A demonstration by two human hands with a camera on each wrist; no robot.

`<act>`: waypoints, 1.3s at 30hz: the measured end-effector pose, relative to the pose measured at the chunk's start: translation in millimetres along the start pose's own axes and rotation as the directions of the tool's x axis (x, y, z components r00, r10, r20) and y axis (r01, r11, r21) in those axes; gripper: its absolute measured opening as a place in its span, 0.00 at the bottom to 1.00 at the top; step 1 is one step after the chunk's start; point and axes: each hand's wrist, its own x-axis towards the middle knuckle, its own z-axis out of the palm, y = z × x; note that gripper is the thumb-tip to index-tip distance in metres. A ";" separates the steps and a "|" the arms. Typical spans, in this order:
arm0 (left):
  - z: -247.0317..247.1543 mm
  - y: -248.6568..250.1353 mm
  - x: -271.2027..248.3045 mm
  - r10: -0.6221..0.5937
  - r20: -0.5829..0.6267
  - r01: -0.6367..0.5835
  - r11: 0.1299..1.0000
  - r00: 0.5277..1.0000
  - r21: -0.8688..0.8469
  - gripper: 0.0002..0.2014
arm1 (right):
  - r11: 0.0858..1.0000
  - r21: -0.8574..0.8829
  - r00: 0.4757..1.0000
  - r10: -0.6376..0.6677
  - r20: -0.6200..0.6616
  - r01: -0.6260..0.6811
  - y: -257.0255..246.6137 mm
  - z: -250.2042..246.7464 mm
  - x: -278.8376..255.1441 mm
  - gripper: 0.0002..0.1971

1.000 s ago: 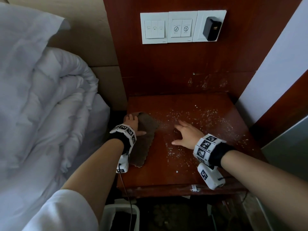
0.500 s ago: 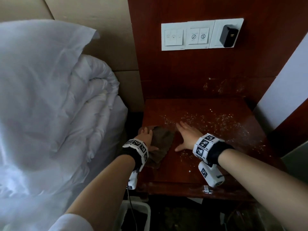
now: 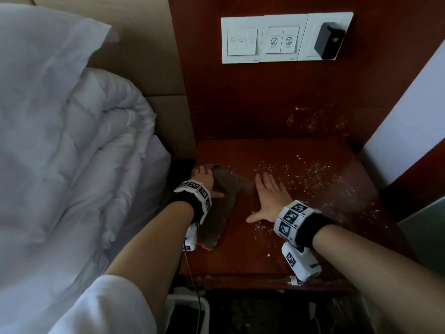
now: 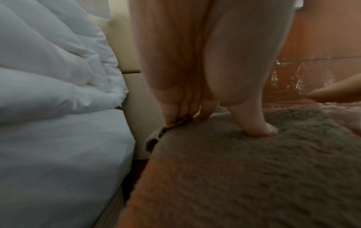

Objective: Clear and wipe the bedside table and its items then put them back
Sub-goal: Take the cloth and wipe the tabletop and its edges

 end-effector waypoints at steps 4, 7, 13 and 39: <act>-11.4 -0.3 14.2 0.006 -0.005 -0.006 1.000 1.000 0.008 0.47 | 1.000 -0.007 1.000 0.009 0.017 -0.009 0.2 1.1 3.5 0.65; -16.5 2.7 22.2 -0.017 0.002 0.017 1.000 1.000 0.005 0.47 | 1.000 -0.030 1.000 0.008 0.021 -0.008 0.2 1.6 3.6 0.65; -14.3 5.3 21.3 -0.025 0.002 0.025 1.000 1.000 -0.011 0.46 | 0.999 -0.037 1.000 0.010 0.024 -0.009 0.4 2.3 1.7 0.63; 4.1 -1.0 -5.0 0.038 0.036 -0.040 0.998 0.999 0.041 0.47 | 1.000 -0.016 1.000 0.002 0.019 -0.002 0.7 1.2 -1.0 0.58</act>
